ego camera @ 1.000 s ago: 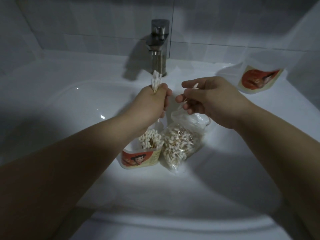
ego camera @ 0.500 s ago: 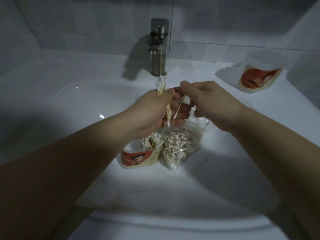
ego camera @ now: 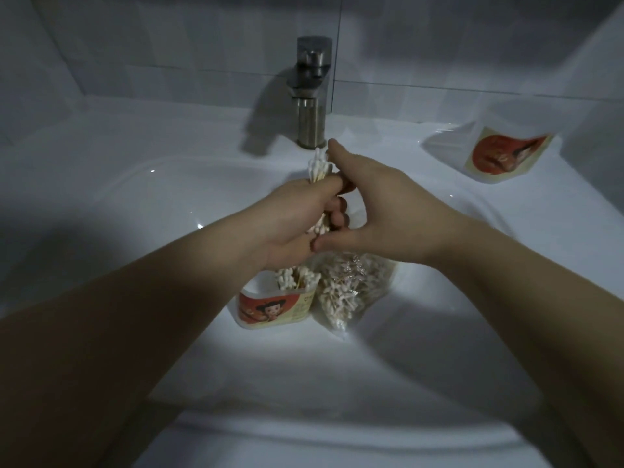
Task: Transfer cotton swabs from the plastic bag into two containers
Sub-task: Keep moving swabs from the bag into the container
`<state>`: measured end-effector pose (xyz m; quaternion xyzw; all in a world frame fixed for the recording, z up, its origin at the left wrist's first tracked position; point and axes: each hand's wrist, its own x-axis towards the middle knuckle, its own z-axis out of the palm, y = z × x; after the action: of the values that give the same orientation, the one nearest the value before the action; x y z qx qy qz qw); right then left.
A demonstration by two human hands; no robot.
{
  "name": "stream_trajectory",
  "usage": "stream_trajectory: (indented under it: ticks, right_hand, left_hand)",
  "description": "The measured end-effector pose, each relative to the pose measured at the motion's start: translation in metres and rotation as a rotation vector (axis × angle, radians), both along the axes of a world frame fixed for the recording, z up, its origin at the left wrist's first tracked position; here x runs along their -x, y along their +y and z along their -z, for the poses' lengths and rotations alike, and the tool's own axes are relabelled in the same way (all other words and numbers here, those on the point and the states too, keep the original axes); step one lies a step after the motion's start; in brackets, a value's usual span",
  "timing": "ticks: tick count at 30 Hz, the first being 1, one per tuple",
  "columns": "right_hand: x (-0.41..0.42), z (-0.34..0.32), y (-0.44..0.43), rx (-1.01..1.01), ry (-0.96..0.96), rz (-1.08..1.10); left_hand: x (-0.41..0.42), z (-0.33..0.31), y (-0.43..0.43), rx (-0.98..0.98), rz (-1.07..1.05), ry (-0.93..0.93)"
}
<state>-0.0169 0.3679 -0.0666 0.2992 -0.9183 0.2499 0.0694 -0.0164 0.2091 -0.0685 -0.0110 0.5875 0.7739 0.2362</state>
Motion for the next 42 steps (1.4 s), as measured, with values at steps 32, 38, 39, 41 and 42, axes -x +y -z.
stream_trajectory:
  ticks: [32,38,39,41,42]
  right_hand:
    - [-0.007,-0.007,-0.006,-0.064,-0.056,-0.009]
    - [0.001,-0.010,0.008,0.007,-0.038,0.252]
    - [0.003,-0.011,0.010,-0.065,-0.018,0.276]
    - [0.005,-0.010,0.012,-0.184,-0.068,0.261]
    - [0.005,-0.009,0.013,-0.227,-0.118,0.243]
  left_hand:
    - [0.000,0.010,0.001,0.112,-0.046,-0.021]
    - [0.012,0.011,-0.004,0.129,-0.219,-0.062]
    - [0.013,0.012,-0.005,0.162,-0.218,-0.040]
    - [0.013,0.014,-0.006,0.260,-0.208,0.034]
    - [0.013,0.016,-0.006,0.316,-0.206,0.078]
